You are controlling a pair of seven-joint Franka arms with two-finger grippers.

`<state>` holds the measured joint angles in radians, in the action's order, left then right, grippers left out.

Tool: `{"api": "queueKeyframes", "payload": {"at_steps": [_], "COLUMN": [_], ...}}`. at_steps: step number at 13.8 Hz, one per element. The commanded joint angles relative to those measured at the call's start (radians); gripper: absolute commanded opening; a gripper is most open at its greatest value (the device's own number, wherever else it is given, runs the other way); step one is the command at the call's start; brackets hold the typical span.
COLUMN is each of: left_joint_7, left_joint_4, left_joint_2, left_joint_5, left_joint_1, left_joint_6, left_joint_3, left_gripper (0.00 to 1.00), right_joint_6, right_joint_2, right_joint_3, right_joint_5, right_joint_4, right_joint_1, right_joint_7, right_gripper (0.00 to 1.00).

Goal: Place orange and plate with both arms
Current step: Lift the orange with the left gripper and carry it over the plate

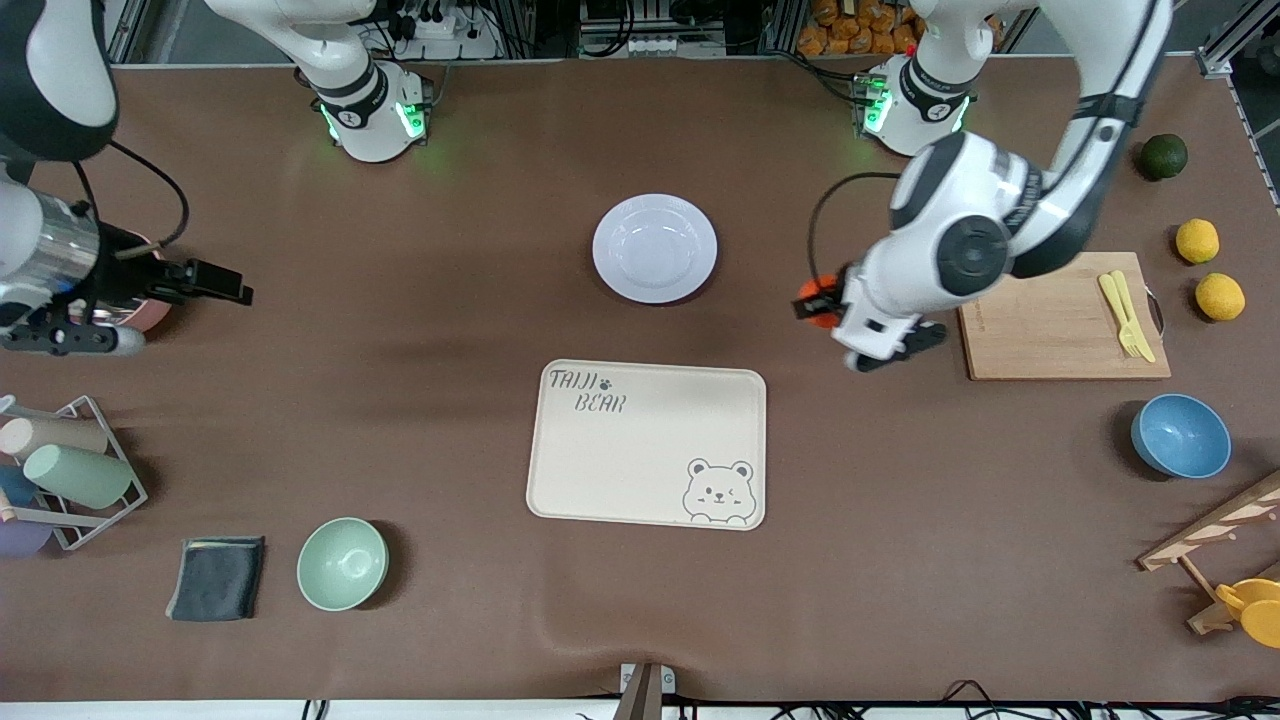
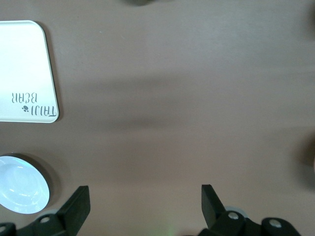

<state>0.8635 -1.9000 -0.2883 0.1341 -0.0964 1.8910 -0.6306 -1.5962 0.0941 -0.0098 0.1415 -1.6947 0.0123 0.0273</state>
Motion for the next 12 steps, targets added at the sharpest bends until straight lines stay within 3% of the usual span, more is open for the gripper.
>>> {"api": "queueKeyframes", "payload": {"at_steps": [1,5,8,12], "left_joint_7": [0.119,0.377,0.466,0.485], "left_joint_4": [0.053,0.039,-0.002,-0.051], "left_joint_2": [-0.070,-0.167,-0.222,-0.268], "left_joint_5": [0.039,0.029,0.018,-0.025], "left_joint_1": [0.105,0.285,0.421,0.458], "left_joint_6": [0.026,0.164,0.298,0.369], "left_joint_3": [0.005,0.009,0.014,0.015], "left_gripper": [0.00,0.00,0.00,0.00], "right_joint_6": [-0.007,-0.004,-0.004,-0.002], "right_joint_2": [0.013,0.018,0.018,0.018], "right_joint_3": [-0.002,-0.002,-0.002,-0.002], "right_joint_5": [0.015,0.013,0.013,0.013], "right_joint_4": [0.013,0.013,0.013,0.013], "right_joint_1": [0.046,0.058,0.058,0.058], "right_joint_7": [0.010,0.011,0.010,0.011], "right_gripper": [1.00,1.00,1.00,1.00]}}
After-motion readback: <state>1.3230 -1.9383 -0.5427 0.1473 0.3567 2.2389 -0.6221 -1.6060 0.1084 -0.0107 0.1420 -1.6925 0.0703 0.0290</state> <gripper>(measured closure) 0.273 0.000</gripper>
